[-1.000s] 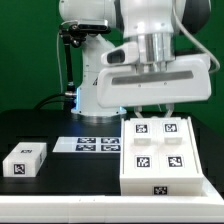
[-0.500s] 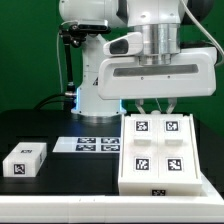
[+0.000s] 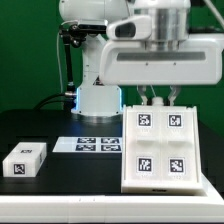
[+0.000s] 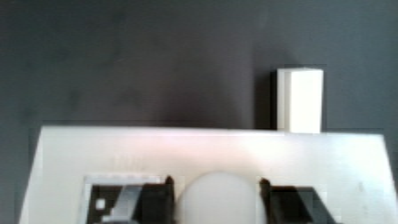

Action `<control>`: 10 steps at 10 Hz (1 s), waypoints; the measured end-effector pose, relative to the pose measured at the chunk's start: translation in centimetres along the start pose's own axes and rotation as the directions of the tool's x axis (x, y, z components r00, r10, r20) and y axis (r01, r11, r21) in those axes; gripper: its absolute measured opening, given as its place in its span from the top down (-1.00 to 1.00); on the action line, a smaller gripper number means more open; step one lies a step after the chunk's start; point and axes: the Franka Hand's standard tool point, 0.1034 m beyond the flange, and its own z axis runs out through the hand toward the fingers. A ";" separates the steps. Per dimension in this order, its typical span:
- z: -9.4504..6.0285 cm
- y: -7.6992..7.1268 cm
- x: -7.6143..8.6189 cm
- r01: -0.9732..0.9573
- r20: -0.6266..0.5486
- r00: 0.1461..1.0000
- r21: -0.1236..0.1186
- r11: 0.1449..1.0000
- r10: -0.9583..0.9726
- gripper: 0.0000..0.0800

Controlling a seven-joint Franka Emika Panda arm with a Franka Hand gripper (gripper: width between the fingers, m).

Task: Assemble cabinet

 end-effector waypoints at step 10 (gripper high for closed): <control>-0.3 0.0 1.2 0.039 0.047 0.998 -0.008 0.999 -0.039 0.45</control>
Offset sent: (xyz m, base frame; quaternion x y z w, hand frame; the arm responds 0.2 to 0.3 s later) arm -0.0129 0.0007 0.0213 -0.0456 -0.0747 -0.0453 0.9951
